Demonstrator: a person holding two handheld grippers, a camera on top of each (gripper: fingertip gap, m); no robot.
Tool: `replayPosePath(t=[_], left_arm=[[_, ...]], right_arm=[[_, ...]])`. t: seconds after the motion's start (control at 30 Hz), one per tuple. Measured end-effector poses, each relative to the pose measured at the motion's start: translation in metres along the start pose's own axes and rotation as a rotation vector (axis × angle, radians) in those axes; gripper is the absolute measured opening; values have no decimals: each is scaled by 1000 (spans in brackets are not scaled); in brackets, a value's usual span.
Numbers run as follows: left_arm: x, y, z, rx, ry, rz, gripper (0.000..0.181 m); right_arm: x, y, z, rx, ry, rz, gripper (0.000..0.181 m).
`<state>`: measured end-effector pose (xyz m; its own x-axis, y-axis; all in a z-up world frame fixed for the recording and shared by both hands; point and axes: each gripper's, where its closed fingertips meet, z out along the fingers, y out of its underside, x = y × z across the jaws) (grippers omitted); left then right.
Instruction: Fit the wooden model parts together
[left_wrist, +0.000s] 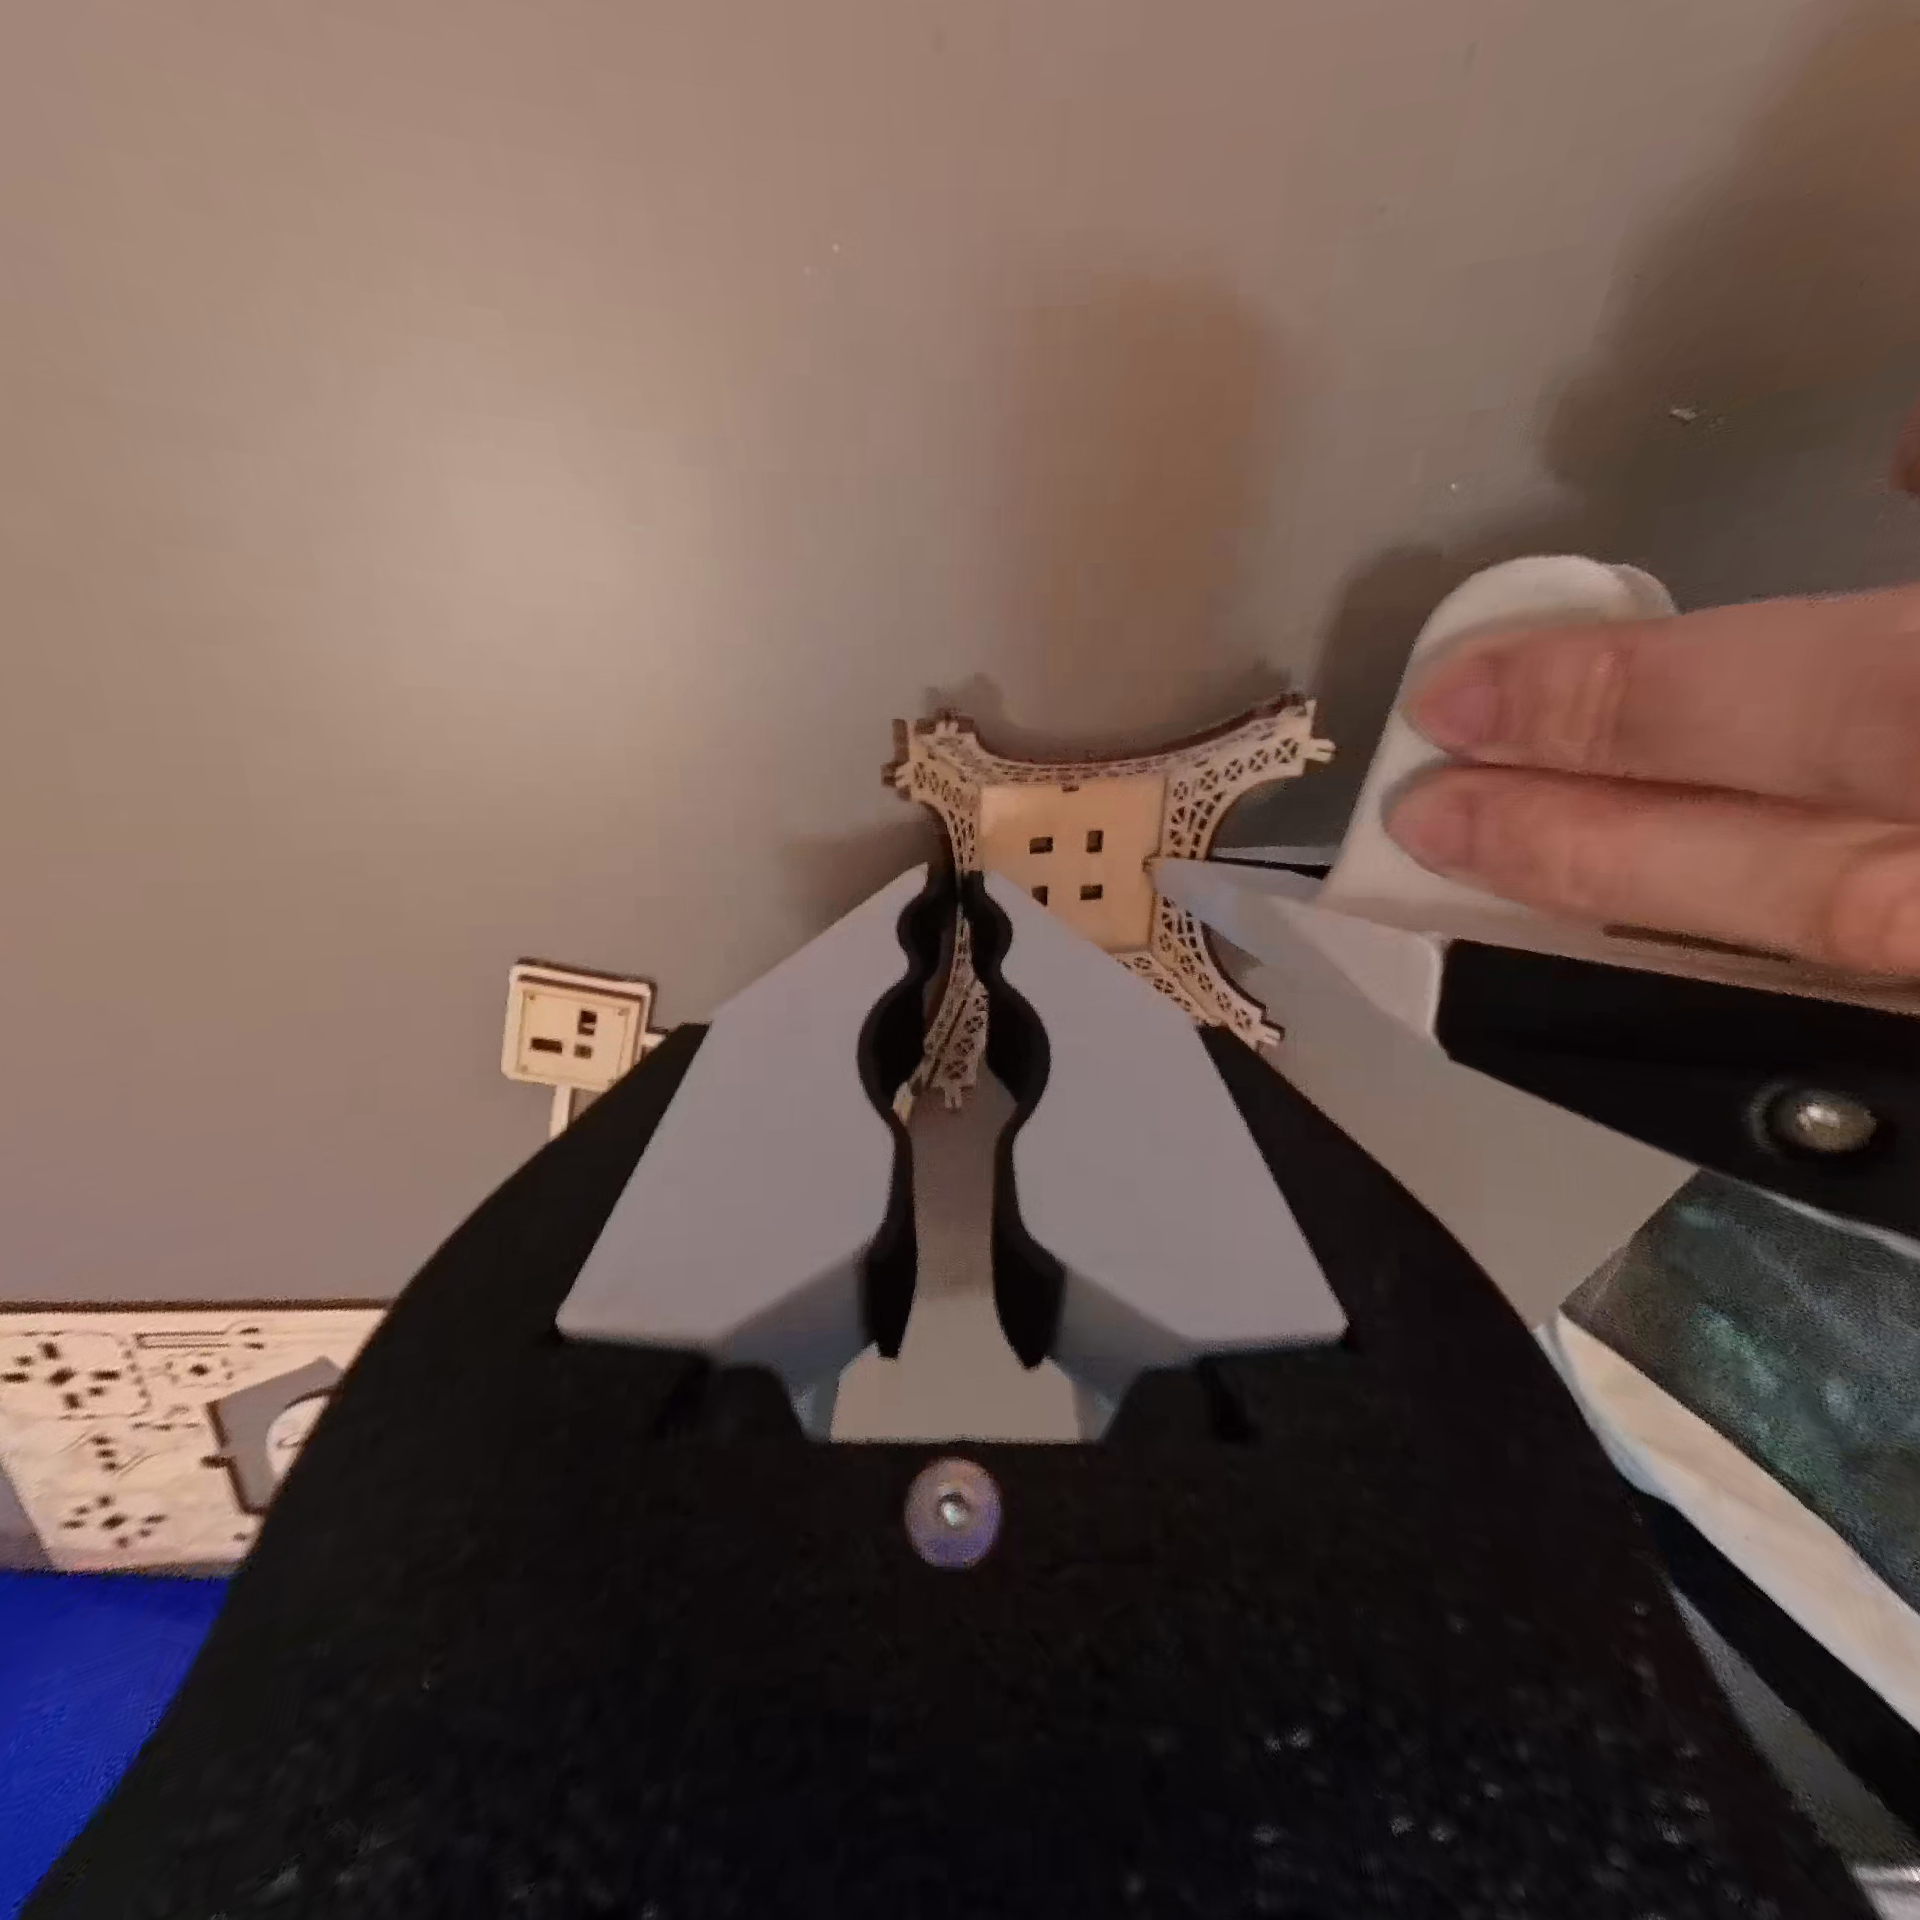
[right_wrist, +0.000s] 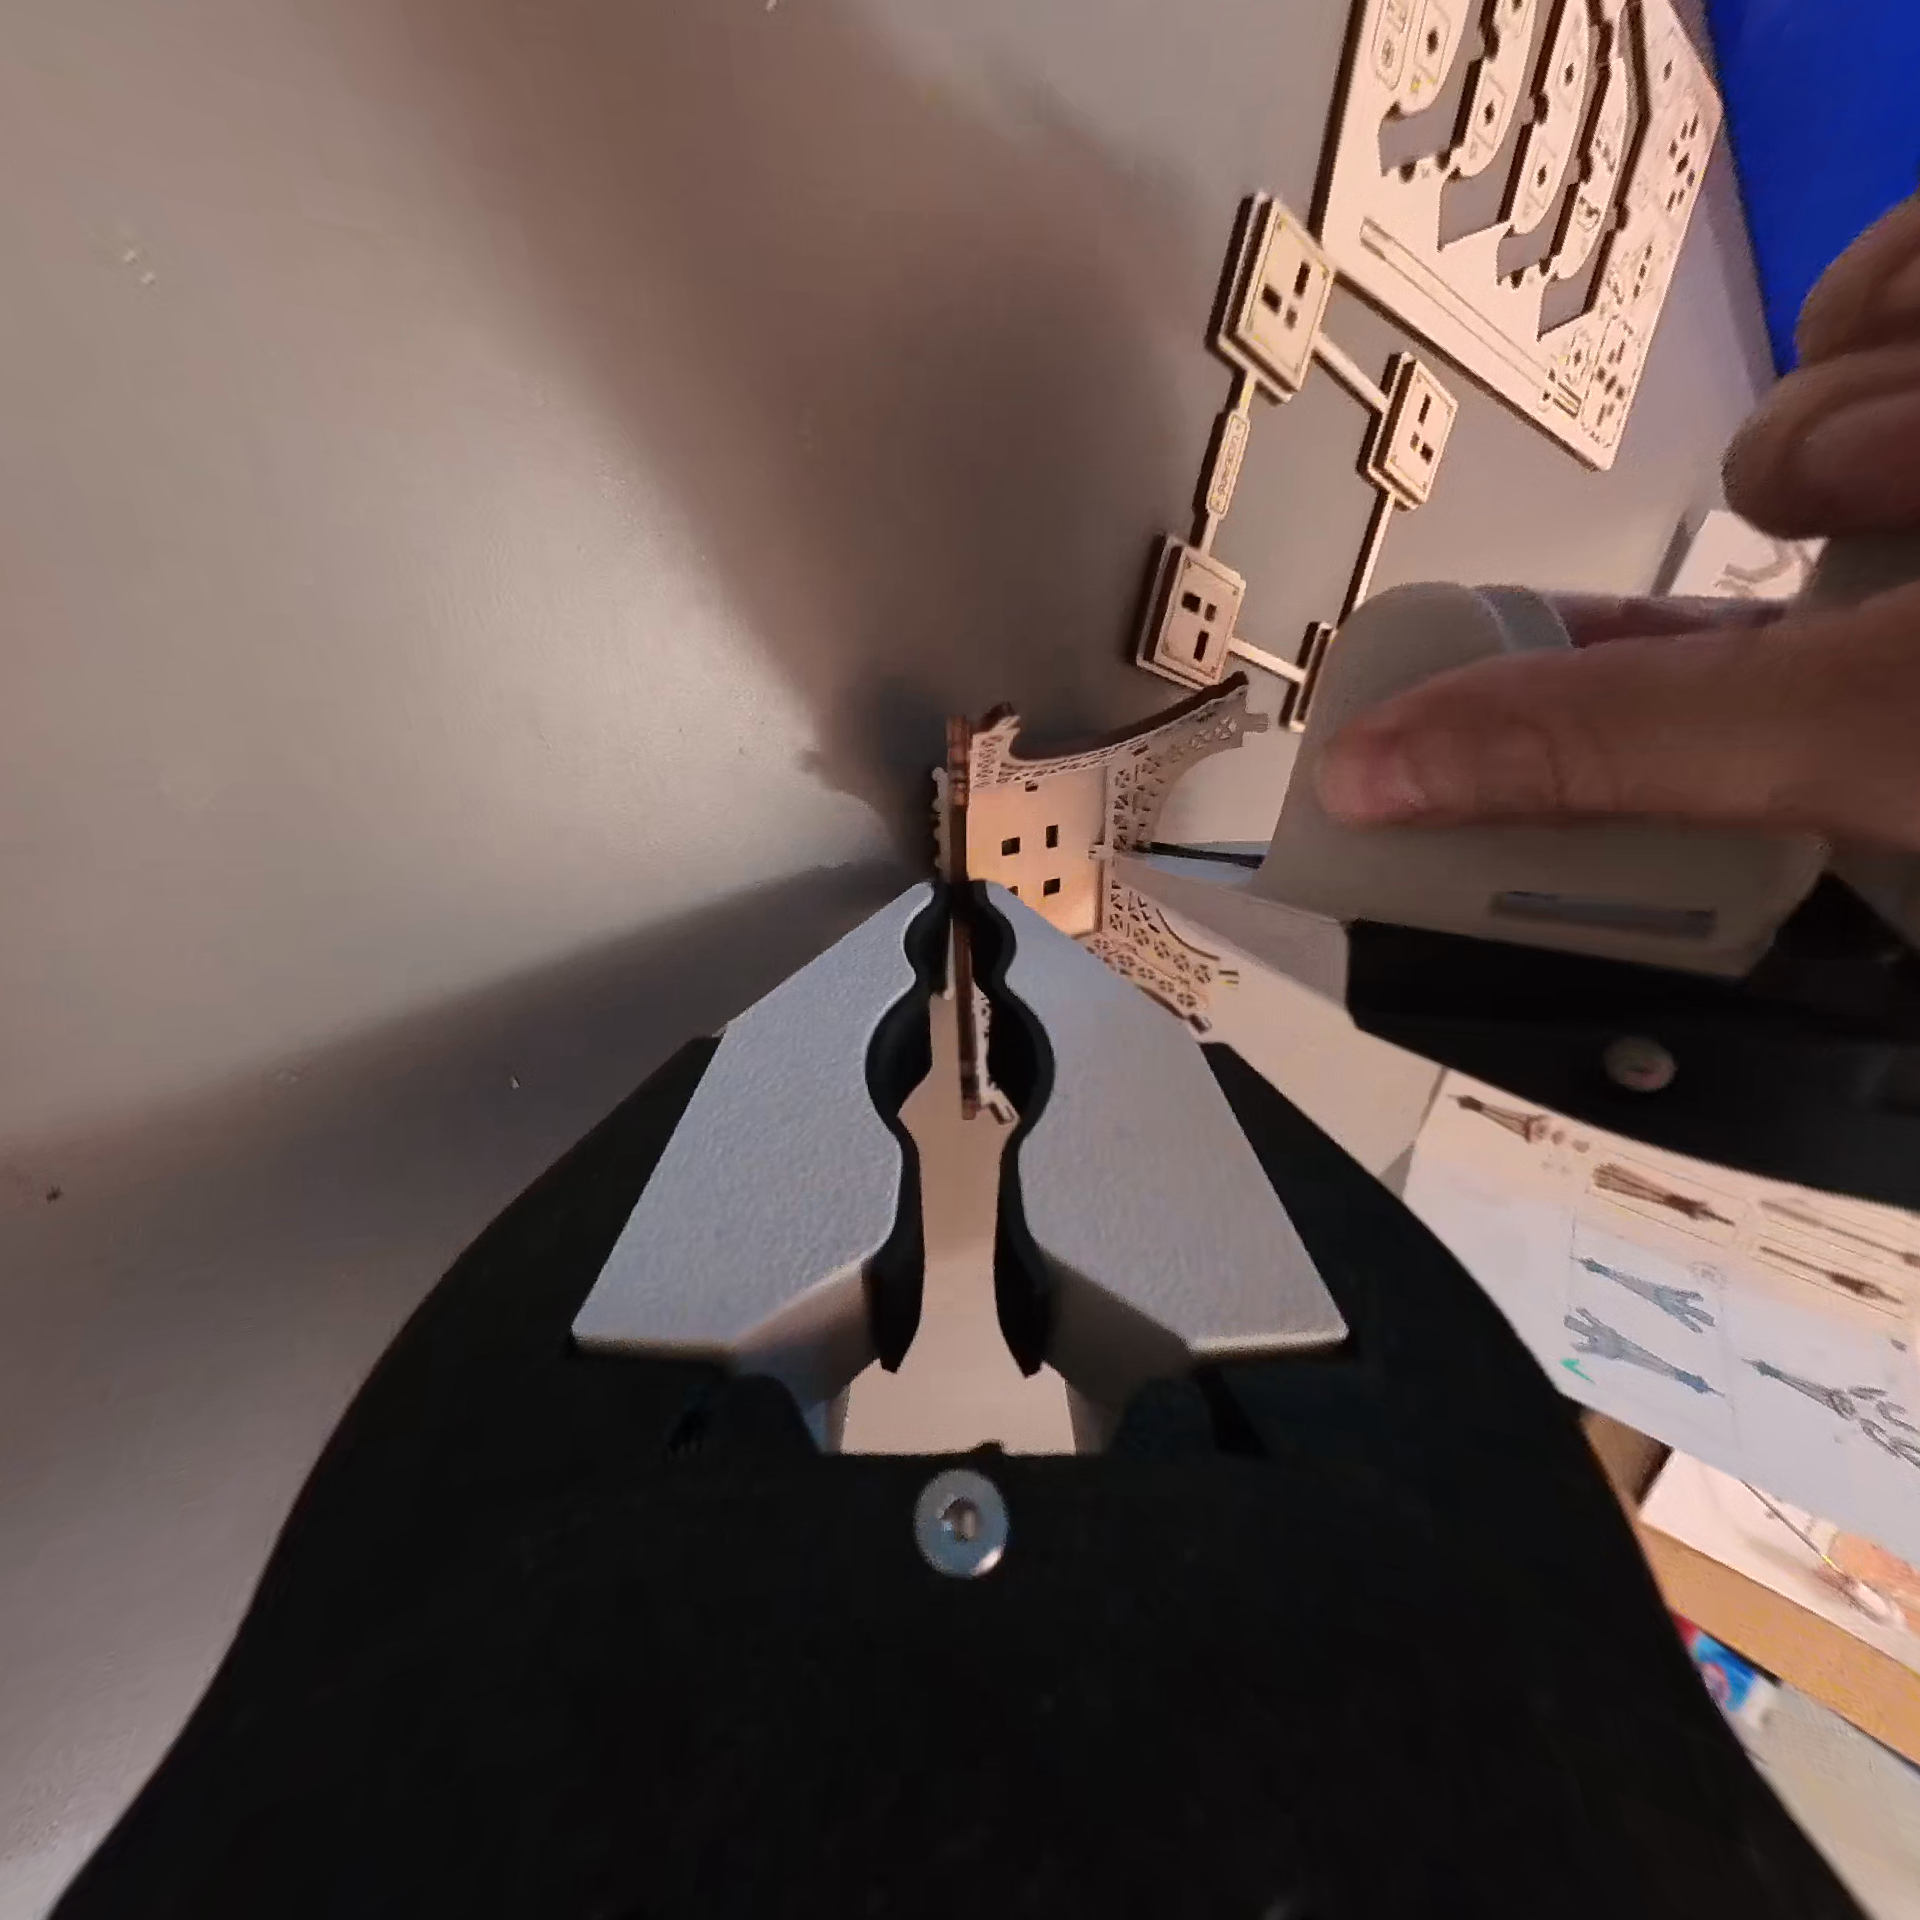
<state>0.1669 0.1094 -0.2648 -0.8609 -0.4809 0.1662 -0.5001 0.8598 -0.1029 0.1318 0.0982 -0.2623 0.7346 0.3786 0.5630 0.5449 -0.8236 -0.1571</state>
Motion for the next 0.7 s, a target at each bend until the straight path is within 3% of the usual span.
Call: replayPosePath(t=[0.1, 0.27, 0.43, 0.53, 0.7], left_arm=[[-2, -4, -11, 126, -11, -7, 16], [-5, -17, -75, 578, -57, -65, 37], [-10, 12, -112, 906, -230, -64, 62], [-5, 32, -113, 1008, -321, -54, 78], [8, 50, -93, 1033, -340, -84, 92]], right_arm=[[-2, 0, -2, -22, -2, 12, 1], [-5, 4, -4, -21, 6, 29, 1], [-6, 8, -5, -29, 10, 37, 1], [-7, 11, -5, -24, 12, 52, 1], [-6, 16, -5, -15, 19, 67, 1]])
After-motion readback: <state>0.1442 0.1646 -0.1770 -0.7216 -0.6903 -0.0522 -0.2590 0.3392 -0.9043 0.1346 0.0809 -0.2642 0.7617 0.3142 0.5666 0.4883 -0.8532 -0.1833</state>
